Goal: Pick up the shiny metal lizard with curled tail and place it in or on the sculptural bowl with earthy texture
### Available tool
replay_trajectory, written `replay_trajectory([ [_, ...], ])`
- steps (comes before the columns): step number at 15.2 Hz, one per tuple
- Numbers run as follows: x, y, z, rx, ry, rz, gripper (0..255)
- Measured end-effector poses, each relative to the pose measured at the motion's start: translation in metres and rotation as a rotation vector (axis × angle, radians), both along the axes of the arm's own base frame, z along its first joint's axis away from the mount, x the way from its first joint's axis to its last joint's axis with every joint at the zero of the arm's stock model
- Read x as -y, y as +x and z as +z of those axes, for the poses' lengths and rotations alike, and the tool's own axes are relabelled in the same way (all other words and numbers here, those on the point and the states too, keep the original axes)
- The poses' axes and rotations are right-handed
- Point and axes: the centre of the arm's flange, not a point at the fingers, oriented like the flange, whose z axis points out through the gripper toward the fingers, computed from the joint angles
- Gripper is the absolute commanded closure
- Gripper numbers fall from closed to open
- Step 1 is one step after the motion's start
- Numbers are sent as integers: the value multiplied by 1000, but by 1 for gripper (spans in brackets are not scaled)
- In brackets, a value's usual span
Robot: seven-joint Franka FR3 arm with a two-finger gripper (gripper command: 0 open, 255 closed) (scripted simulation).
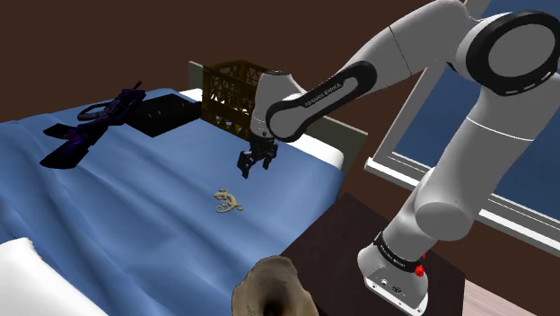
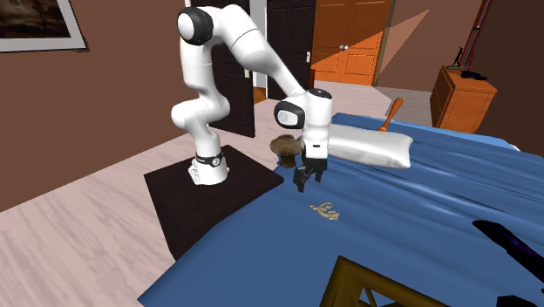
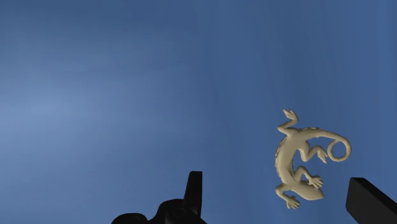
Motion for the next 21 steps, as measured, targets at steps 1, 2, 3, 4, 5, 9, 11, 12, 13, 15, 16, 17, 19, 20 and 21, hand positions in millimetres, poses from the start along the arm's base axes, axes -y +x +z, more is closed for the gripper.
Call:
replay_trajectory([
  [1,-5,6,-9,4,1,-3,0],
  [2,-10,14,-16,8,3,-7,0],
  [3,-16,23,-24,12,4,-10,0],
  [4,-19,28,-30,15,5,-12,0],
  [5,-22,30,-37,16,6,-14,0],
  [9,-23,34,-60,18,6,-15,0],
  [11,-23,35,-71,18,6,-15,0],
  [12,-24,35,-75,18,6,-15,0],
  [13,-24,35,-78,18,6,-15,0],
  [15,-24,35,-79,18,6,-15,0],
  [16,-24,35,-79,18,7,-15,0],
  [17,-24,35,-79,18,7,-15,0],
  [19,-24,35,-79,18,7,-15,255],
  [20,-24,35,-79,18,7,-15,255],
  [21,-24,35,-79,18,7,-15,255],
])
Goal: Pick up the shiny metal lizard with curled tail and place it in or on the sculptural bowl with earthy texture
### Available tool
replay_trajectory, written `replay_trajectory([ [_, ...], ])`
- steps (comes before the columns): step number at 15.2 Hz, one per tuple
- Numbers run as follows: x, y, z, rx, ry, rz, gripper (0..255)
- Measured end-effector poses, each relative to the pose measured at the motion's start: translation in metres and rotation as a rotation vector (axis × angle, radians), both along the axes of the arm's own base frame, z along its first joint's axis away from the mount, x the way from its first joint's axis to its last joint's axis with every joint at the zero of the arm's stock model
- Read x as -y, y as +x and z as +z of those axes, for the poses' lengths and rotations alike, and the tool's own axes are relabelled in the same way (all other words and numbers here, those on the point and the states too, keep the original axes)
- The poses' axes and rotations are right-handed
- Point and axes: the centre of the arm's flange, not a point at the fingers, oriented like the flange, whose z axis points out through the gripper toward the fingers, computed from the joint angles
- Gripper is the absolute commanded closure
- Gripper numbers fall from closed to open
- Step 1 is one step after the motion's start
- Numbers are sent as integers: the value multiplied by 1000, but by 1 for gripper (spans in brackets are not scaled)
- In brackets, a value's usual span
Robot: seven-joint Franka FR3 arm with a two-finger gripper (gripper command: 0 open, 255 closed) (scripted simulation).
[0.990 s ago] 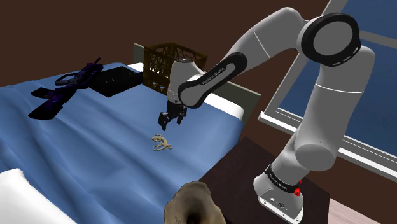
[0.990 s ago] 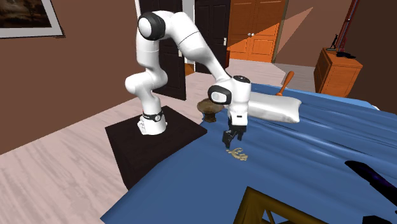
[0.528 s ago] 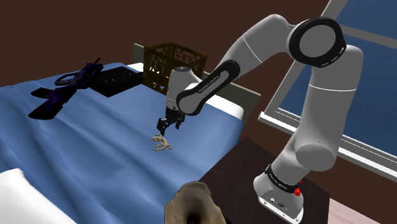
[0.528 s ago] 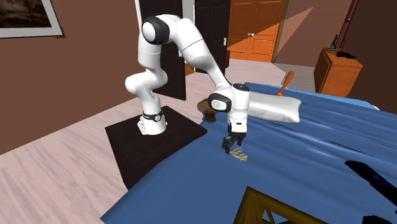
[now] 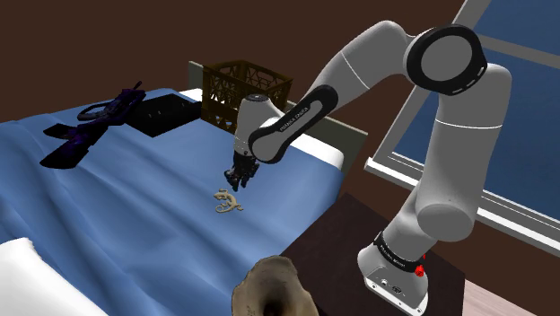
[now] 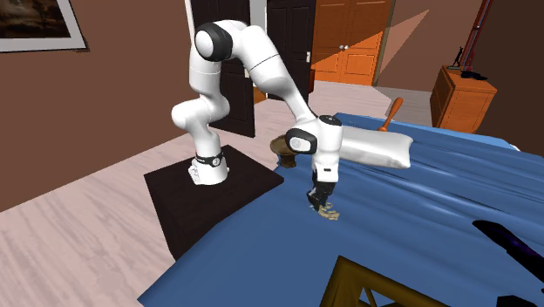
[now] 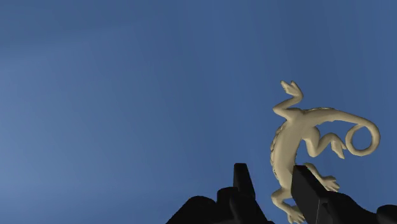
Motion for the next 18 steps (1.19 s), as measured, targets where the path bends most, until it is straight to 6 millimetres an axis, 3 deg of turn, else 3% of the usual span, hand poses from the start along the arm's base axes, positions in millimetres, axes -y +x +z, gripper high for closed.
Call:
replay_trajectory([
  [7,0,0,0,0,0,0,255],
  [8,0,0,0,0,0,0,0],
  [10,-6,1,-2,6,-4,11,0],
  [14,-41,8,-14,40,-31,77,0],
  [18,-47,9,-35,45,-35,86,0],
])
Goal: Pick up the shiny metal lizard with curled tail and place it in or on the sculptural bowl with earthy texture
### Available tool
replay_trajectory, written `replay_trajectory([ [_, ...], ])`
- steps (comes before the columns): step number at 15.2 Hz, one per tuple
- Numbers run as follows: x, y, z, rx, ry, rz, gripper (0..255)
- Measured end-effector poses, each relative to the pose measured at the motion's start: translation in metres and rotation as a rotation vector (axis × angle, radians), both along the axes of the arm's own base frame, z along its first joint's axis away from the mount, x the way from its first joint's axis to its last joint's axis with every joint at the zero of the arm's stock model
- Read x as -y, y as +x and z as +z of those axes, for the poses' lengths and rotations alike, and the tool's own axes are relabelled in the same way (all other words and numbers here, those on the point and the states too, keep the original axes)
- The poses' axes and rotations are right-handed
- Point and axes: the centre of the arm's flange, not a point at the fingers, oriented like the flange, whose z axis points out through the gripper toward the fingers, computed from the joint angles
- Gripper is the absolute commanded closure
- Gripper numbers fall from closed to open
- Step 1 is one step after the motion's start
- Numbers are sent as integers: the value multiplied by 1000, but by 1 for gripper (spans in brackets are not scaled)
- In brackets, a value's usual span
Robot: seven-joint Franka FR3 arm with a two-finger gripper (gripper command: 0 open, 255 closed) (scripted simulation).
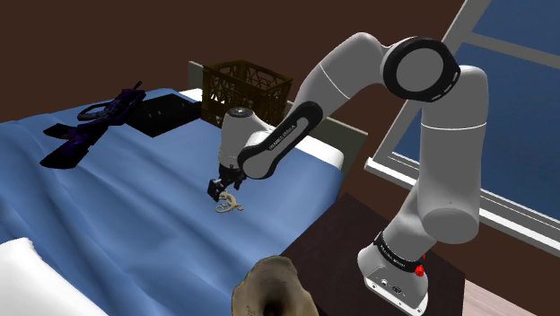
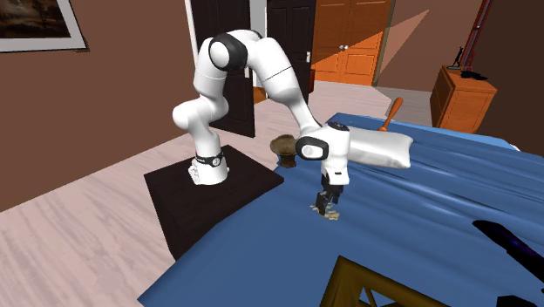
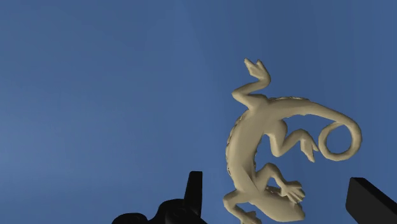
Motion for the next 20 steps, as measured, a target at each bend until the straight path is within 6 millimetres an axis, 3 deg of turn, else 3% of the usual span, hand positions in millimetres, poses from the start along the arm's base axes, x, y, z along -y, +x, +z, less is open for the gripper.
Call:
replay_trajectory([
  [3,0,2,-15,0,0,0,0],
  [9,1,2,-19,1,0,1,0],
  [10,1,2,-19,1,0,1,255],
  [20,1,2,-19,1,0,0,255],
])
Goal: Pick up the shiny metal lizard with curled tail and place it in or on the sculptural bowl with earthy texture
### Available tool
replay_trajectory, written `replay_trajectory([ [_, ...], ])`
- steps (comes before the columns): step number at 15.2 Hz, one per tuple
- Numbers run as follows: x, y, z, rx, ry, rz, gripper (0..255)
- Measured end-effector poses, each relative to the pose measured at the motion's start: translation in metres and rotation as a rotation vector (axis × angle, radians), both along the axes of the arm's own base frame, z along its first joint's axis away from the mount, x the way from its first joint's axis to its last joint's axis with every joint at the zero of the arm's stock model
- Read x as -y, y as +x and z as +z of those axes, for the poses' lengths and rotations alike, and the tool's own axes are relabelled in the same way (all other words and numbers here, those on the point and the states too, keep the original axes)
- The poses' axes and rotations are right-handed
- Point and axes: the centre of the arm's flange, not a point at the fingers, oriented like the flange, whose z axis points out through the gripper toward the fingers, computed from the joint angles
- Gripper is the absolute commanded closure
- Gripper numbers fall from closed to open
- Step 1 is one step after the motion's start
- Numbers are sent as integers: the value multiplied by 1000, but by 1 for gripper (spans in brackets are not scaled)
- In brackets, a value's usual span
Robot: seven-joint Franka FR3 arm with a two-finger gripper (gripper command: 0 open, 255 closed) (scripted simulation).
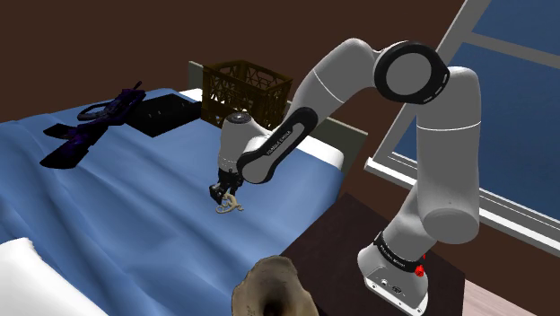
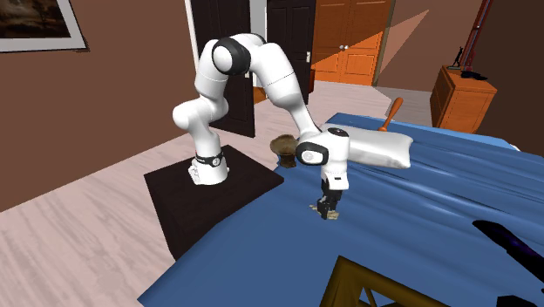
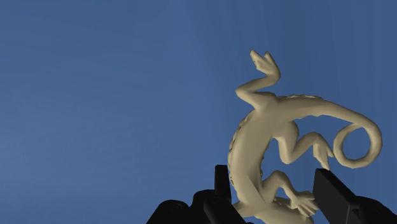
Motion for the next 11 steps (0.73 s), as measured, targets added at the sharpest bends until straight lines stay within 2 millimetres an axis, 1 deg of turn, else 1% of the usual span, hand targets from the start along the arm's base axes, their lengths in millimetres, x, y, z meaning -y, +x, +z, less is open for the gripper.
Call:
replay_trajectory([
  [3,0,1,11,0,0,0,255],
  [11,0,0,52,0,0,0,255],
])
